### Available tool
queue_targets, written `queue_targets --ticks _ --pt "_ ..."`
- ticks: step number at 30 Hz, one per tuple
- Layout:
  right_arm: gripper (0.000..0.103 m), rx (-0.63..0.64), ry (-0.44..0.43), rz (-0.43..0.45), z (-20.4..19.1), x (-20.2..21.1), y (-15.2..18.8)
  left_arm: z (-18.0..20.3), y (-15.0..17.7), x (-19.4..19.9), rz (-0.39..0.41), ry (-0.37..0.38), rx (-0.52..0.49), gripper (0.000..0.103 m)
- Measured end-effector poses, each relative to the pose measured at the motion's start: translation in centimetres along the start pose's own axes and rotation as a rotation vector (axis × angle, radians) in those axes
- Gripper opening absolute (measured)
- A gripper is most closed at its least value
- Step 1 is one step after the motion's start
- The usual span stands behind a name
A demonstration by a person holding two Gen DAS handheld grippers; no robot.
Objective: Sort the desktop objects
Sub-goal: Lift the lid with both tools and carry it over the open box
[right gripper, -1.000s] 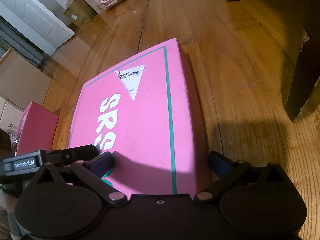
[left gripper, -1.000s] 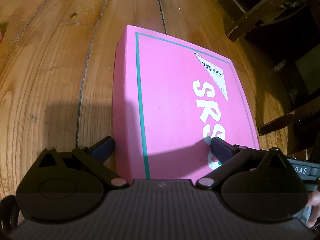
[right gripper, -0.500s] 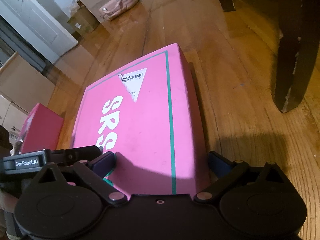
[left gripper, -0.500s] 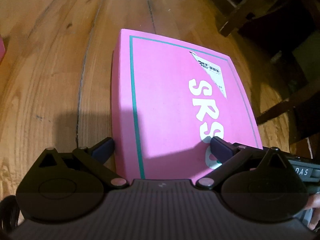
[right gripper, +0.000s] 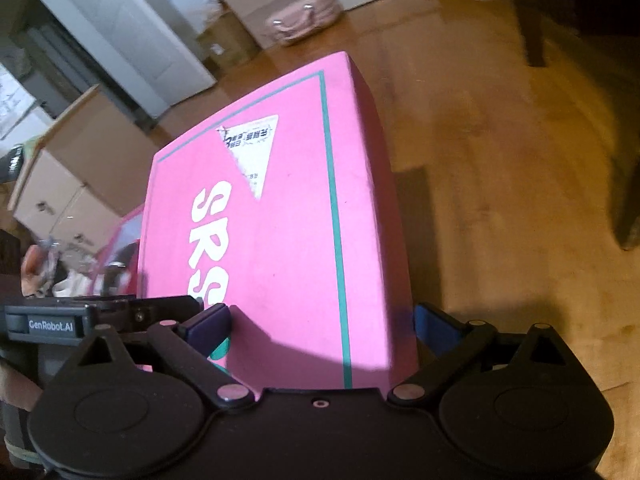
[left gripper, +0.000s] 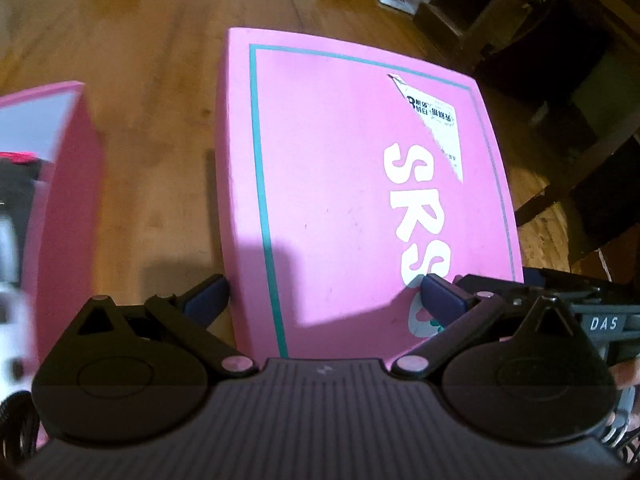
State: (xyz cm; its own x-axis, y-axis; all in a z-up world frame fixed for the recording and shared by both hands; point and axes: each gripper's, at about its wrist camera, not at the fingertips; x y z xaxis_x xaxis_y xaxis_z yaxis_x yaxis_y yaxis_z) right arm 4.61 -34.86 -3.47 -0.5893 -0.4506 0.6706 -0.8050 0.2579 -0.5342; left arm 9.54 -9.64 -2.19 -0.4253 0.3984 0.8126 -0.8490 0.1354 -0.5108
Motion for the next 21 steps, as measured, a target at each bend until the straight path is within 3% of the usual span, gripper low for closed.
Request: queue_targets --ticks 8,17,21 --pt "0.101 0.057 -0.041 0.012 -9.1 -0.8 -0.8 -5.3 0.9 7.4 -0.005 -0.051 0.033 0.103" --pt "0.100 0.084 -0.119 -0.061 -15.0 -4.5 -1.2 -11.2 1.7 12.6 0.051 -0.132 0.107 0.103" --pt "0.100 0.098 -0.122 -0.102 -17.4 -6.1 -1.4 -13.9 1.2 13.7 0.041 -0.145 0.130 0.103"
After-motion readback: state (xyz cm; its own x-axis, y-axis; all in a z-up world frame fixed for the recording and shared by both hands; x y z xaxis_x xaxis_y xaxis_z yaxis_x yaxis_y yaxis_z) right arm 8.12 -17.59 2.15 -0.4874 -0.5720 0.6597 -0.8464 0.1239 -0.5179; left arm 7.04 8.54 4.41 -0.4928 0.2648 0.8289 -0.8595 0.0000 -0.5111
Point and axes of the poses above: each gripper's, at about its wrist camera, not at the fingertips, and x roughly against the way its jaws point, z to its right, y to its underside
